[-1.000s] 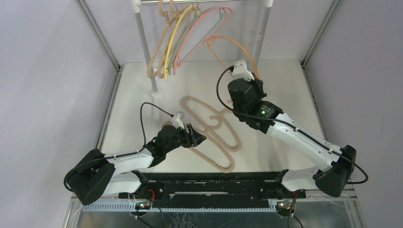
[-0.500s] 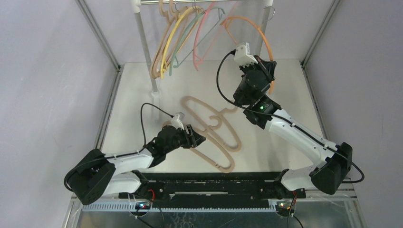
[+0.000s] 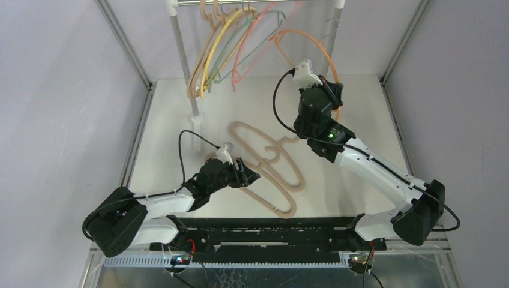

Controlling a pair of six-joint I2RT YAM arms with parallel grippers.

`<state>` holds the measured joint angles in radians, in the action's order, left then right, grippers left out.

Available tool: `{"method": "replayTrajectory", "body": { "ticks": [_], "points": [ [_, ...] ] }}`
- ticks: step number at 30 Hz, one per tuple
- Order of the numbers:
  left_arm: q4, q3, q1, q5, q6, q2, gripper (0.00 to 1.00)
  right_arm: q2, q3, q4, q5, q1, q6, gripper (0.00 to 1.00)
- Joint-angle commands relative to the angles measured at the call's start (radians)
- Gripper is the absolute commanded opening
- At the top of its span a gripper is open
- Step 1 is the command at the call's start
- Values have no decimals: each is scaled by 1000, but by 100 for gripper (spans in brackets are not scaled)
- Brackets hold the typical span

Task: Organize the hangers

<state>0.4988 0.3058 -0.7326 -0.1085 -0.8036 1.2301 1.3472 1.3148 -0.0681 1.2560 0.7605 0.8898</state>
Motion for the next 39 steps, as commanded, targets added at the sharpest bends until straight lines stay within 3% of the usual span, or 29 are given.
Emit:
{"method": "replayTrajectory", "body": {
  "ticks": [1,12,18,23,29,39],
  "points": [
    [33,7,6,-2,17,1,63,1,3,72,-13,-6,-173,0],
    [33,-3,6,0,19,3,63,16,-42,246,-18,-14,-353,0],
    [37,-4,6,-1,19,8,63,-8,-54,241,37,-42,-327,0],
    [64,-1,6,-11,11,35,63,-55,-54,127,63,-76,-213,0],
    [70,5,6,-19,12,46,63,-61,-51,-138,57,-111,37,0],
    [70,16,7,-25,18,56,63,48,75,-516,35,-99,425,0]
  ]
}}
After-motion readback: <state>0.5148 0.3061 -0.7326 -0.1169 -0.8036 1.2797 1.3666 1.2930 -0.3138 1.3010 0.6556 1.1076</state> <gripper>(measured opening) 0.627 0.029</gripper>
